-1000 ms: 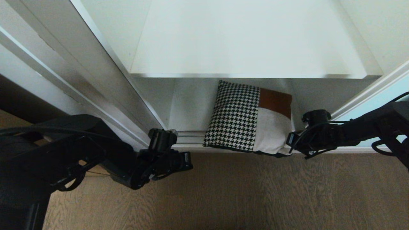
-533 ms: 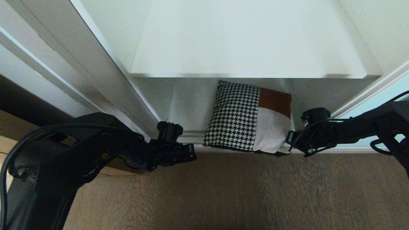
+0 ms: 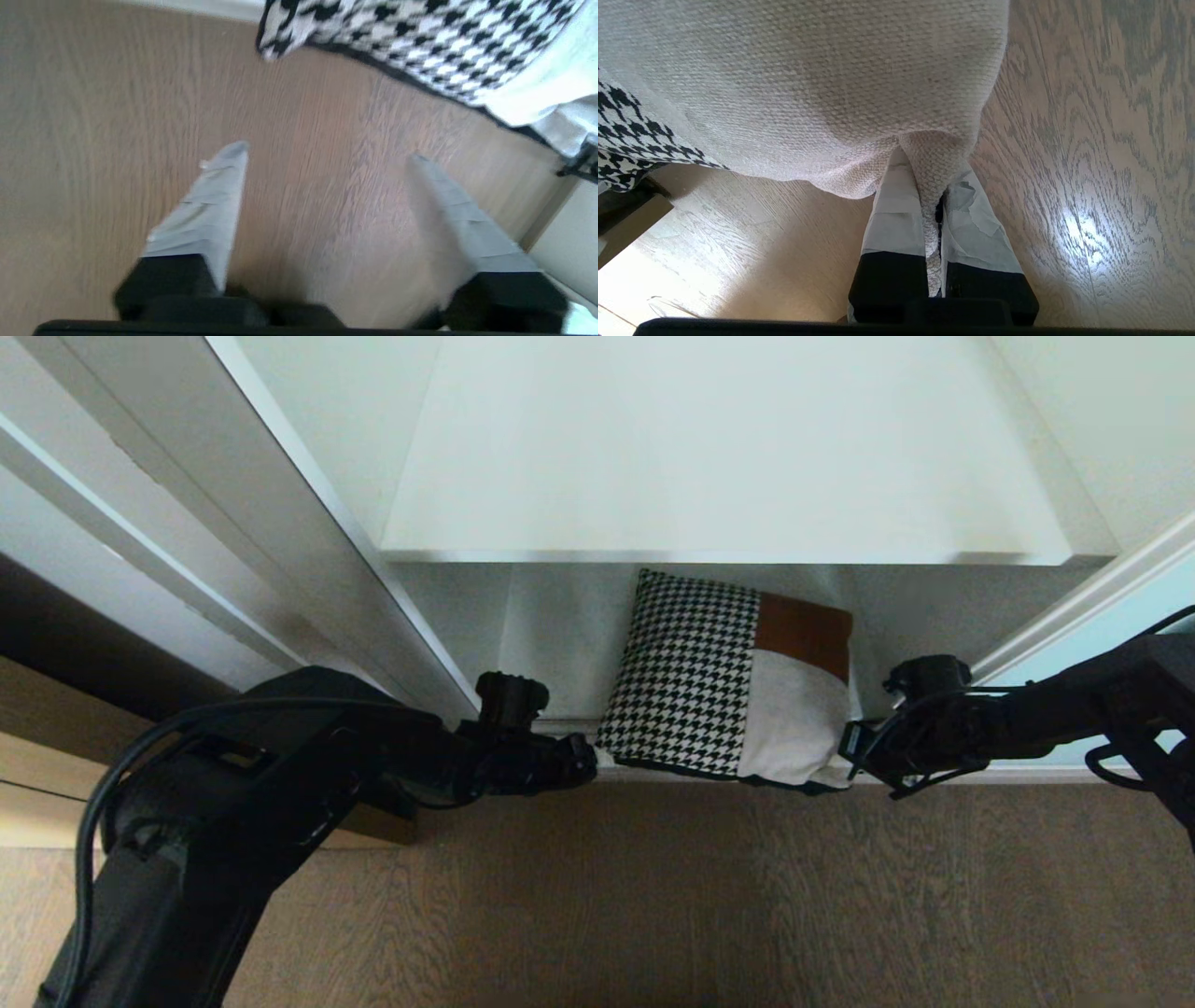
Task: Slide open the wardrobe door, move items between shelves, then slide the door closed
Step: Place the pillow on the higher shelf
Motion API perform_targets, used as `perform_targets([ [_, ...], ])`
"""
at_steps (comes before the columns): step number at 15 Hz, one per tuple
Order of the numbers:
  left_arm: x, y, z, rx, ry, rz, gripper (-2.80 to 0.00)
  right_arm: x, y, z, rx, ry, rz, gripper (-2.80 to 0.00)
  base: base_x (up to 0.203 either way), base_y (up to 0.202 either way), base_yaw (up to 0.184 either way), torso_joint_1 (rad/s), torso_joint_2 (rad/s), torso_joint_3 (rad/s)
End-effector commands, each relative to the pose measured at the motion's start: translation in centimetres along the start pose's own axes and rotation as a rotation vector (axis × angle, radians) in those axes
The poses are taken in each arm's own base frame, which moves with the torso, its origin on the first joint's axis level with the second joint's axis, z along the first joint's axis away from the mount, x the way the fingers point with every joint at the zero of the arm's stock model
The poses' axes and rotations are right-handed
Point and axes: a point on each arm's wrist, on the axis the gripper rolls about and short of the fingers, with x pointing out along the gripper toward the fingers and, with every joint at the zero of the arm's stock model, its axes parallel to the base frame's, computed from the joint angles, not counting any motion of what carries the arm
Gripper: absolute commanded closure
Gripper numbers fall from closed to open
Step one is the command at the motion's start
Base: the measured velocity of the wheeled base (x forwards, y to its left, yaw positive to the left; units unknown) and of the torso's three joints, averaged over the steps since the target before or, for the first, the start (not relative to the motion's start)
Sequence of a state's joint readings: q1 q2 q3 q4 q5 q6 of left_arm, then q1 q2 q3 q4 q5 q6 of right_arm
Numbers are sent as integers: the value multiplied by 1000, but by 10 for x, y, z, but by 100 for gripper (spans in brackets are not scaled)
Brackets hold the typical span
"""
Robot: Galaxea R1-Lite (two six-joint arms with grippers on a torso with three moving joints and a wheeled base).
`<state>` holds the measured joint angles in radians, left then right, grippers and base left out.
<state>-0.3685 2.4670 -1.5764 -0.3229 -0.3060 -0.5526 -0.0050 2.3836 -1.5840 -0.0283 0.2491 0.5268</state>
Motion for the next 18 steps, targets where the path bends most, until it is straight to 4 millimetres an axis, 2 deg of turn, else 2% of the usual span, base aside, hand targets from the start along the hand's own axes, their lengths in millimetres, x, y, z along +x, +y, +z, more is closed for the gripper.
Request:
perform_targets([
  [1,15,6,-2,4,-16,-13,-280,-2,-3,2,8,-4,-2,0,0,0,0,0,0,0],
  [7,43,3,11,25,-12,-15,-280,-3,-5,3,14,11,25,0,0,0,0,0,0,0],
  [12,61,5,-7,86,38,-12,-280,-4,-6,-1,19,39,48,0,0,0,0,0,0,0],
  [18,66,2,-2,202,-62,-65,-280,-12,-8,4,23,33,68,0,0,0,0,0,0,0],
])
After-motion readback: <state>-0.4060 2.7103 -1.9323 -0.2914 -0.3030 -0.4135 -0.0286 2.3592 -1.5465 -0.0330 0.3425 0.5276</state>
